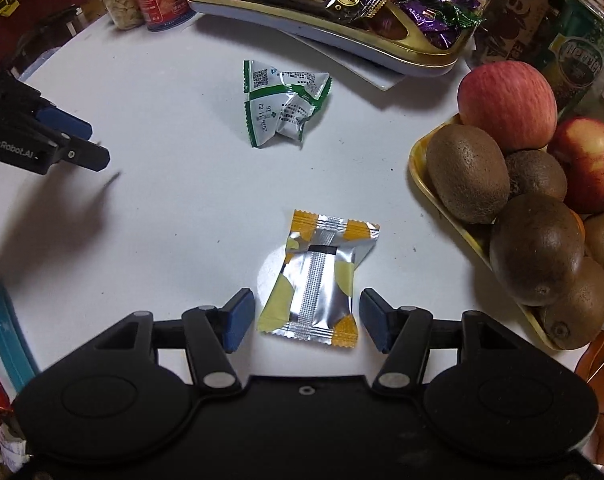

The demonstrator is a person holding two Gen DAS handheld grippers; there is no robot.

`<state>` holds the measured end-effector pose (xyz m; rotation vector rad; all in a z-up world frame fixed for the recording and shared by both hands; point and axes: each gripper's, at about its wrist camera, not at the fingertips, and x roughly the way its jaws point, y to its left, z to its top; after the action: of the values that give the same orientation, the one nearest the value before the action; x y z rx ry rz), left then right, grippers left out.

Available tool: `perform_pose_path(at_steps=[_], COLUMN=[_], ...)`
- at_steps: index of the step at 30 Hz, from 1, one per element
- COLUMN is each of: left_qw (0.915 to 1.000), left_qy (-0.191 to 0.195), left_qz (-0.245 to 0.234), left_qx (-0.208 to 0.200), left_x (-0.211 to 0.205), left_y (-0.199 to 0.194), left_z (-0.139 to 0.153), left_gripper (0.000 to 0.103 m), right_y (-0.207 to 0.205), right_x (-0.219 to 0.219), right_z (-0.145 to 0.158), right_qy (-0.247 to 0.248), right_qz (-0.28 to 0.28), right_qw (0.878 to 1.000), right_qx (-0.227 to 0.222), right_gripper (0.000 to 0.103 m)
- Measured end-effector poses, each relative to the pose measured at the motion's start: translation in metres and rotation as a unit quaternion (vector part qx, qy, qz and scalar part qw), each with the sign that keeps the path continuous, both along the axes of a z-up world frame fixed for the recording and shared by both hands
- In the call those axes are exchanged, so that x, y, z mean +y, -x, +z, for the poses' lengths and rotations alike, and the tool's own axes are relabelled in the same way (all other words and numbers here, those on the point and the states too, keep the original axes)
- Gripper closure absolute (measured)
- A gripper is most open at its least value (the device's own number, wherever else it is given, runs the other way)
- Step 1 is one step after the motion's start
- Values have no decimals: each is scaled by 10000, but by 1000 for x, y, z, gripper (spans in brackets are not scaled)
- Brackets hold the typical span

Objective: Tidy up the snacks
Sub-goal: 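Grasp the yellow-and-silver wrapped candy with the right gripper, then grasp the green-and-white packet with the left gripper while the right holds the candy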

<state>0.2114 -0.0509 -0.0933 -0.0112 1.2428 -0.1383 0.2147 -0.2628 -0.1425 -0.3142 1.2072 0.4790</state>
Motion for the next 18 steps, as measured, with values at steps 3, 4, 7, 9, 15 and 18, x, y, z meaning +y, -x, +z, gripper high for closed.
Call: perform_pose_path(at_steps=[3, 4, 7, 9, 15, 18], left_qw=[10000, 10000, 10000, 10000, 9999, 9998], left_qy=[14, 19, 60, 79, 141, 190], left_qz=[12, 17, 40, 55, 59, 95], left_qx=[8, 1, 21, 27, 9, 18], left_x=[1, 1, 2, 3, 3, 4], left_y=[-1, -1, -2, -3, -2, -3], left_z=[0, 1, 1, 1, 5, 5], left_gripper=[50, 50, 50, 50, 50, 50], right_y=[-7, -7, -7, -6, 9, 25], right_x=[3, 5, 7, 7, 4, -3], right_z=[-1, -1, -1, 1, 2, 6], right_qy=[45, 65, 4, -112, -397, -553], right_qz=[-82, -71, -103, -96, -524, -1209], right_qw=[9999, 9999, 9999, 9999, 9978, 9911], right_qx=[43, 53, 36, -9, 22, 26], right_gripper=[40, 40, 42, 60, 68, 68])
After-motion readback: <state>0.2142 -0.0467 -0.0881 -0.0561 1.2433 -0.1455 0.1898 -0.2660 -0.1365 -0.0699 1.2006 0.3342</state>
